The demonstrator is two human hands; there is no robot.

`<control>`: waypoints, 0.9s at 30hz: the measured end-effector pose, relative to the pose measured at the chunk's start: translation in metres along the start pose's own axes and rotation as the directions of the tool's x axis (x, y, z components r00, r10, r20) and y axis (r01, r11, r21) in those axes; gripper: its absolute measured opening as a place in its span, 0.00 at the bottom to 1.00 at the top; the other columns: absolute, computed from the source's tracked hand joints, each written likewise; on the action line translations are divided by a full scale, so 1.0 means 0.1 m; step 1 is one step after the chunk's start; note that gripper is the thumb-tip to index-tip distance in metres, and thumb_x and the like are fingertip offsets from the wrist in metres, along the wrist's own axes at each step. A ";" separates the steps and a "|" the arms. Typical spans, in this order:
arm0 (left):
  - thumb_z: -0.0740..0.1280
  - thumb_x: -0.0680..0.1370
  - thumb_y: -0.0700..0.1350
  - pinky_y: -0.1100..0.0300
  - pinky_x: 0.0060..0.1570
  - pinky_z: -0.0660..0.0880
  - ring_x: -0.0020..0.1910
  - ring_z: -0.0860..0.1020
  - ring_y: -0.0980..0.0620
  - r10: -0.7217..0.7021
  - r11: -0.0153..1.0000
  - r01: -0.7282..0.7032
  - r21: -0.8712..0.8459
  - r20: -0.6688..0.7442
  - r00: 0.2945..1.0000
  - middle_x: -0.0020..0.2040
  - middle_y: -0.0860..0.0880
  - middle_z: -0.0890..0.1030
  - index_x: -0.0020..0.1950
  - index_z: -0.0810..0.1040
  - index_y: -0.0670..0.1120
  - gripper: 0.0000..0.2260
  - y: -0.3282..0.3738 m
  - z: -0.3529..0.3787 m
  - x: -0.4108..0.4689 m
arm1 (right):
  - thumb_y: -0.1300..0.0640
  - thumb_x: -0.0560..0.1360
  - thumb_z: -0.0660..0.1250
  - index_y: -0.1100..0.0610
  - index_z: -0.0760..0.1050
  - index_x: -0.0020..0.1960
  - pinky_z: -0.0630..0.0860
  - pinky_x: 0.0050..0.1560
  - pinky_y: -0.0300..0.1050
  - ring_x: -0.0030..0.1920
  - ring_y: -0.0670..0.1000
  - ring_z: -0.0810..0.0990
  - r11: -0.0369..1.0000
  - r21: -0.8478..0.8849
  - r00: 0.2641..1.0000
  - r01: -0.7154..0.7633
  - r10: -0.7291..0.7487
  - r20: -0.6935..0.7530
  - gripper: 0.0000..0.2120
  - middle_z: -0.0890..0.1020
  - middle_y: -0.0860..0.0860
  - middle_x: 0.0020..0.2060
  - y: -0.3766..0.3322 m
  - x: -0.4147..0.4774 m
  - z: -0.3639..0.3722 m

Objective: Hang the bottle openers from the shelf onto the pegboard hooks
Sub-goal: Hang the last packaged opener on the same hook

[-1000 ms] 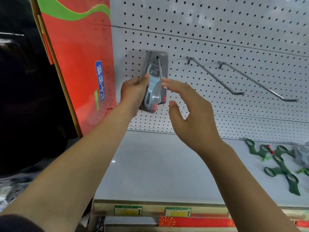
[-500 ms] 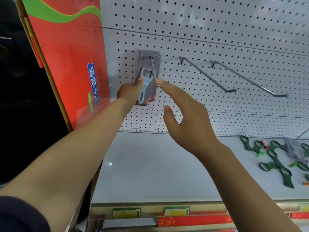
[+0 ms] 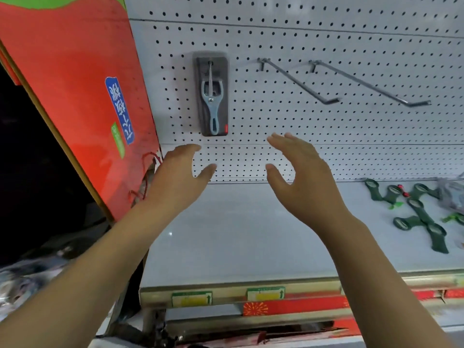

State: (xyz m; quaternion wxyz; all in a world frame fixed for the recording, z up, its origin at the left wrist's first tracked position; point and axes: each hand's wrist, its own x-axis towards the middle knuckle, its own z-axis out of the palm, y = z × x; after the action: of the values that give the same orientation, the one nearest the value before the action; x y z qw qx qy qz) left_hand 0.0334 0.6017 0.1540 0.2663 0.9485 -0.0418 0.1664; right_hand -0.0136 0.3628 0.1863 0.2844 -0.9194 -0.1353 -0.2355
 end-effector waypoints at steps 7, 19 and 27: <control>0.67 0.78 0.60 0.50 0.75 0.62 0.76 0.62 0.52 0.035 0.999 -0.029 -0.032 0.197 0.980 0.77 0.53 0.68 0.76 0.67 0.52 0.28 0.41 0.41 -0.86 | 0.49 0.79 0.68 0.50 0.64 0.78 0.58 0.72 0.40 0.79 0.45 0.59 0.954 -0.060 0.942 -0.293 0.299 0.153 0.30 0.67 0.45 0.77 0.83 -0.66 -0.14; 0.68 0.79 0.57 0.60 0.72 0.58 0.76 0.63 0.54 0.093 0.991 -0.046 -0.124 0.410 0.907 0.77 0.54 0.68 0.76 0.67 0.53 0.26 2.18 1.85 -1.69 | 0.51 0.78 0.69 0.52 0.65 0.77 0.59 0.75 0.45 0.78 0.50 0.62 0.785 -0.145 0.747 -0.603 0.619 0.244 0.29 0.68 0.50 0.77 2.36 -2.26 -1.22; 0.67 0.79 0.56 0.53 0.72 0.65 0.75 0.65 0.53 0.144 0.981 -0.063 -0.182 0.477 0.867 0.74 0.53 0.71 0.74 0.69 0.52 0.24 3.22 2.71 -1.93 | 0.54 0.79 0.69 0.55 0.70 0.74 0.60 0.67 0.38 0.73 0.52 0.68 0.700 -0.136 0.686 -0.701 0.714 0.139 0.24 0.74 0.50 0.71 3.27 -2.91 -2.02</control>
State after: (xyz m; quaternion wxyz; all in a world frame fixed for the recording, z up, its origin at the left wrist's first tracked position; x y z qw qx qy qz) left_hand -0.1230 0.1835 0.0294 0.3134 0.9315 -0.1717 -0.0680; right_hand -0.2087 -0.0514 0.0349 0.3067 -0.9272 0.2132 -0.0275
